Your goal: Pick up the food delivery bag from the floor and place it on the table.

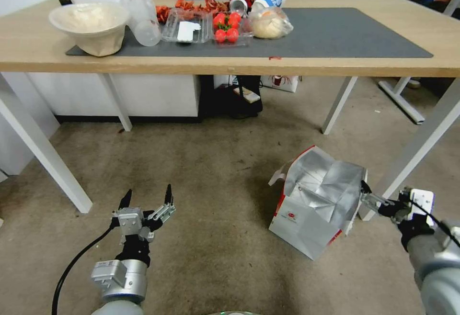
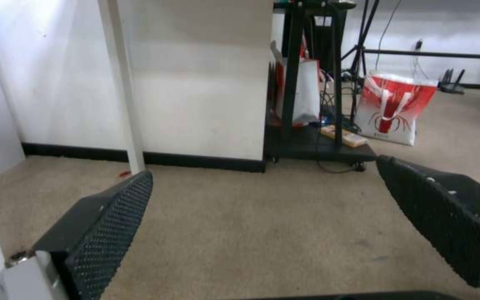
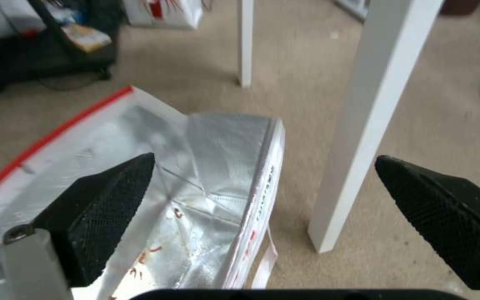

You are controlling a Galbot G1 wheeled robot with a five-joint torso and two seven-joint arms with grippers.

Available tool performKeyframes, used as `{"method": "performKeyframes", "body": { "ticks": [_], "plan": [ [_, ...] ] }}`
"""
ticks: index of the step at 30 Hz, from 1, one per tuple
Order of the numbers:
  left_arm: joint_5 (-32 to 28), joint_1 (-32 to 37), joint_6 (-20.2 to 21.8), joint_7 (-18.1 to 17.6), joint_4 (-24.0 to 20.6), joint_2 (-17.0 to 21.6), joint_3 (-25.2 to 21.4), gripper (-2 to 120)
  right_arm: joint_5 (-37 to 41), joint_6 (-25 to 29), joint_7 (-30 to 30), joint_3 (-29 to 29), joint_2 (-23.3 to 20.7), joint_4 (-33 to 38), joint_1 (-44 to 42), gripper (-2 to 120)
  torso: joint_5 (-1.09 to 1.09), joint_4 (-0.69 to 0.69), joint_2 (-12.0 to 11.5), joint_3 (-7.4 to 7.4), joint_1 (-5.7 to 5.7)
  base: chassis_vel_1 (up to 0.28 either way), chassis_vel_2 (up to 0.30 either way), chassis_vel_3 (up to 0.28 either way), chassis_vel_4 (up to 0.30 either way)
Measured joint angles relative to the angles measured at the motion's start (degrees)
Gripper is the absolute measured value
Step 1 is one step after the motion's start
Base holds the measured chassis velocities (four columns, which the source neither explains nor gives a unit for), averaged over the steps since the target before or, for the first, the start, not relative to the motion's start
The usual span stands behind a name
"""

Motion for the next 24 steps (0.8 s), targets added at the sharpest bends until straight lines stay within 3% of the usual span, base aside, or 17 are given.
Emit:
{"method": "performKeyframes", "body": {
  "ticks": [11, 24],
  "plan": [
    [0.48, -0.11, 0.29, -0.47, 0.67, -1.0, -0.07, 100, 10.08, -6.6, 7.22, -9.63, -6.94, -11.57, 12.08, 100, -0.02, -0.01, 0.03, 0.01, 0.01, 0.0, 0.0, 0.0, 0.0],
    [0.83, -0.36, 0.42, -0.73, 1.38, -1.92, -0.38, 100, 14.07, -11.74, 13.14, -20.98, -7.83, -22.04, 23.3, 100, -0.03, 0.0, 0.04, 0.01, 0.0, 0.0, 0.0, 0.0, 0.0]
  ]
}}
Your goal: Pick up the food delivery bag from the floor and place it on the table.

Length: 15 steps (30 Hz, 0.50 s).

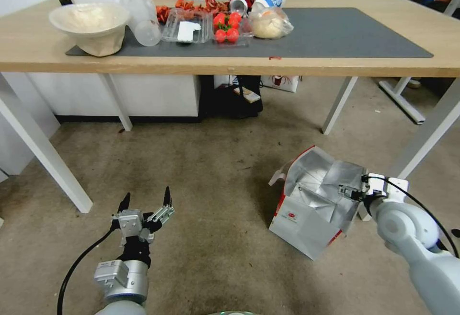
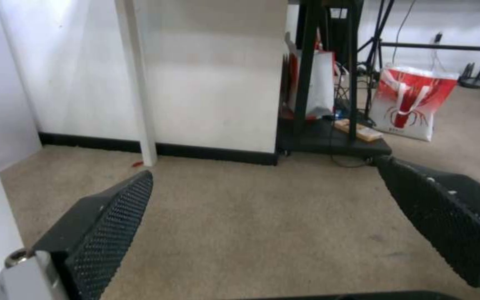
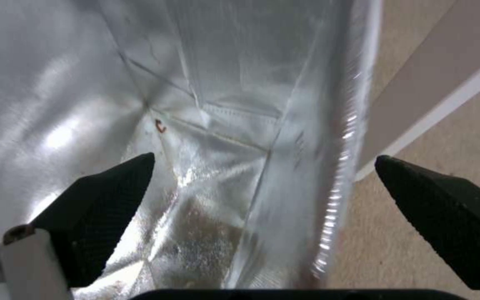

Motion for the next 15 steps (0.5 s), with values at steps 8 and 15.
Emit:
{"method": "performKeyframes", "body": {
  "ticks": [8, 15],
  "plan": [
    [-0.01, 0.04, 0.12, -0.25, 0.27, -0.33, -0.13, 100, 2.89, -0.27, 2.23, -3.23, 1.72, -3.76, 3.06, 100, 0.0, 0.0, 0.0, 0.0, 0.0, 0.0, 0.0, 0.0, 0.0],
    [-0.1, -0.3, 0.22, -0.3, 0.52, -0.23, 0.01, 100, 4.51, -0.24, 3.97, -3.87, 1.88, -4.07, 3.81, 93, 0.0, 0.0, 0.0, 0.0, 0.0, 0.0, 0.0, 0.0, 0.0]
  ]
}}
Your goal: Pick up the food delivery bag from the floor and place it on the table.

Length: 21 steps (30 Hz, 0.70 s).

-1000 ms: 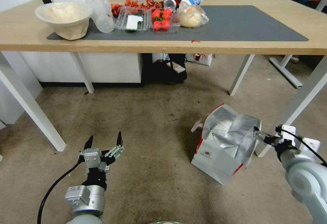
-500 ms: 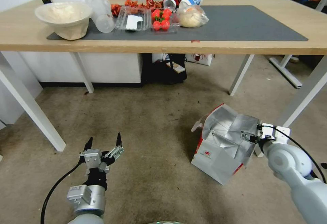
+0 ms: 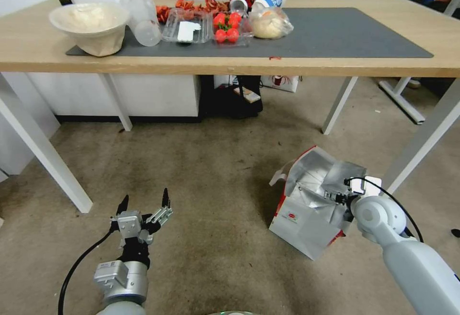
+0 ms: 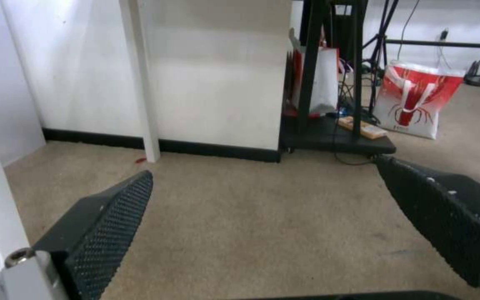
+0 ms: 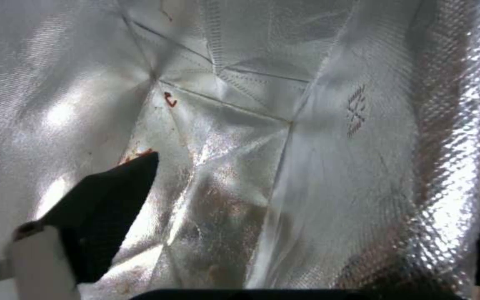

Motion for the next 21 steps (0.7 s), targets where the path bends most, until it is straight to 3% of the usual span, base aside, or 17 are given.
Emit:
{"method": "performKeyframes", "body": {
  "ticks": [2, 15, 21],
  "plan": [
    [-0.03, -0.08, 0.02, -0.02, 0.06, 0.02, 0.02, 100, 0.2, 0.01, 0.11, 0.01, -0.09, -0.03, 0.03, 92, 0.0, 0.0, 0.0, 0.0, 0.0, 0.0, 0.0, 0.0, 0.0],
    [-1.47, -1.36, 0.9, -0.53, 0.67, 0.92, -0.18, 100, 4.42, 0.13, 3.84, -0.22, -0.01, -0.67, 1.48, 53, 0.0, 0.0, 0.01, 0.0, 0.0, 0.0, 0.0, 0.0, 0.0],
    [-1.65, -1.55, 0.9, -0.7, 0.87, 1.08, -0.21, 100, 4.72, 0.16, 4.6, -0.25, 0.05, -0.55, 1.51, 28, 0.0, 0.0, 0.01, 0.0, 0.0, 0.0, 0.0, 0.0, 0.0]
  ]
}}
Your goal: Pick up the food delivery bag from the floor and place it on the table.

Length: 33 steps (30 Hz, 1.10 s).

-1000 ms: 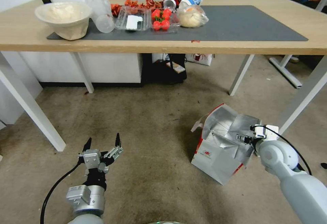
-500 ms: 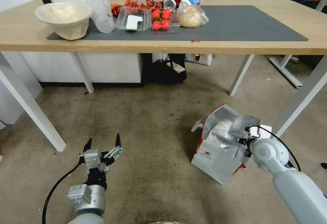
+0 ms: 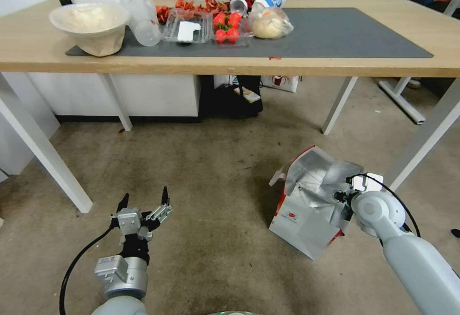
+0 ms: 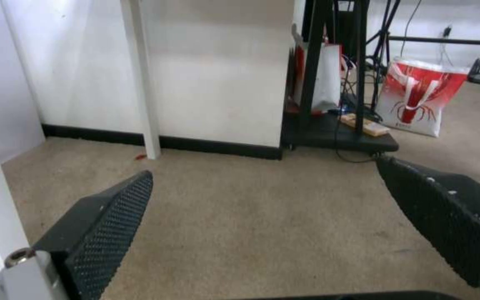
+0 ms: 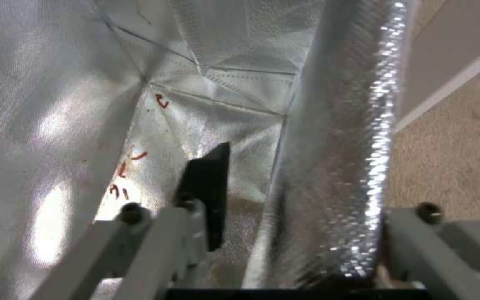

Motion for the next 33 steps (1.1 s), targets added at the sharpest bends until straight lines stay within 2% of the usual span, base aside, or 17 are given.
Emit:
{"method": "performKeyframes", "body": {
  "ticks": [6, 7, 10, 13, 14, 15, 16, 19, 20, 22, 24, 26, 27, 28, 31, 32, 33],
  "plan": [
    [-0.03, -0.08, 0.01, -0.04, 0.0, 0.02, 0.0, 100, 0.09, 0.02, 0.2, 0.12, -0.29, 0.2, -0.19, 10, 0.0, 0.0, 0.0, 0.0, 0.0, 0.0, 0.0, 0.0, 0.0],
    [-0.03, -0.09, 0.02, -0.05, 0.02, 0.04, 0.0, 100, 0.13, 0.03, 0.2, 0.28, -0.47, 0.25, -0.34, 2, 0.0, 0.0, 0.0, 0.0, 0.0, 0.0, 0.0, 0.0, 0.0],
    [-0.03, -0.11, 0.04, -0.07, 0.02, 0.04, 0.0, 100, 0.1, 0.05, -0.38, 0.62, -0.83, 0.46, -0.73, 0, 0.0, 0.0, 0.0, 0.0, 0.0, 0.0, 0.0, 0.0, 0.0],
    [-0.06, -0.16, 0.08, -0.14, 0.02, 0.04, -0.03, 100, -0.75, 0.36, -4.01, 1.46, -1.49, 0.84, -1.5, 0, 0.01, 0.0, 0.0, 0.0, 0.0, 0.0, 0.0, 0.0, 0.0],
    [-0.1, -0.14, 0.11, -0.17, -0.01, 0.11, -0.08, 100, -1.5, 0.59, -7.01, 1.89, -2.37, 1.27, -2.08, 0, 0.01, 0.0, 0.0, 0.0, 0.0, 0.0, 0.0, 0.0, 0.0],
    [-0.15, -0.04, 0.12, -0.28, -0.11, 0.24, -0.19, 100, -3.2, 1.49, -15.21, 2.85, -5.21, 2.86, -3.95, 0, 0.02, 0.01, 0.0, 0.0, 0.0, 0.0, 0.0, 0.0, 0.0],
    [-0.15, -0.04, 0.12, -0.28, -0.11, 0.24, -0.19, 100, -3.2, 1.49, -15.21, 2.85, -5.21, 2.86, -3.95, 0, 0.02, 0.01, 0.0, 0.0, 0.0, 0.0, 0.0, 0.0, 0.0],
    [-0.24, -0.06, 0.17, -0.56, -0.39, 0.29, -0.36, 100, -3.47, 2.04, -29.74, 5.15, -10.55, 6.16, -7.73, 0, 0.01, -0.01, 0.0, 0.0, 0.0, 0.0, 0.0, 0.0, 0.0],
    [-0.24, -0.06, 0.17, -0.56, -0.39, 0.29, -0.36, 100, -3.47, 2.04, -29.74, 5.15, -10.55, 6.16, -7.73, 0, 0.01, -0.01, 0.0, 0.0, 0.0, 0.0, 0.0, 0.0, 0.0],
    [-0.27, -0.07, 0.2, -0.61, -0.49, 0.3, -0.43, 100, -4.6, 2.66, -36.82, 6.01, -13.36, 7.39, -9.38, 0, 0.0, -0.01, 0.01, 0.0, 0.0, 0.0, 0.0, 0.0, 0.0],
    [-0.27, -0.06, 0.21, -0.63, -0.51, 0.3, -0.46, 100, -5.17, 3.09, -39.16, 6.24, -14.35, 7.72, -9.92, 0, -0.01, -0.01, 0.01, 0.0, 0.0, 0.0, 0.0, 0.0, 0.0],
    [-0.27, 0.06, 0.26, -0.7, -0.74, 0.22, -0.55, 100, -8.29, 6.76, -49.36, 7.11, -19.31, 8.99, -12.48, 0, 0.03, 0.0, 0.01, 0.0, 0.0, 0.0, 0.0, 0.0, 0.0],
    [-0.26, 0.15, 0.29, -0.72, -0.87, 0.07, -0.57, 100, -10.73, 10.43, -57.08, 7.99, -23.01, 9.66, -14.25, 0, 0.01, 0.0, 0.0, -0.01, 0.0, 0.0, 0.0, 0.0, 0.0],
    [-0.26, 0.15, 0.29, -0.72, -0.87, 0.07, -0.57, 100, -10.73, 10.43, -57.08, 7.99, -23.01, 9.66, -14.25, 0, 0.01, 0.0, 0.0, -0.01, 0.0, 0.0, 0.0, 0.0, 0.0],
    [-0.13, 0.25, 0.58, -0.8, -1.19, -0.27, -0.62, 100, -13.78, 19.68, -72.49, 9.81, -32.0, 10.4, -16.66, 0, 0.0, 0.0, 0.01, -0.01, 0.0, 0.0, 0.0, 0.0, 0.0],
    [-0.13, 0.25, 0.58, -0.8, -1.19, -0.27, -0.62, 100, -13.78, 19.68, -72.49, 9.81, -32.0, 10.4, -16.66, 0, 0.0, 0.0, 0.01, -0.01, 0.0, 0.0, 0.0, 0.0, 0.0],
    [-0.08, 0.3, 0.62, -0.8, -1.29, -0.36, -0.63, 100, -15.01, 21.71, -76.58, 10.11, -33.99, 10.05, -16.53, 0, 0.0, 0.01, 0.01, 0.0, 0.0, 0.0, 0.0, 0.0, 0.0]
  ]
}}
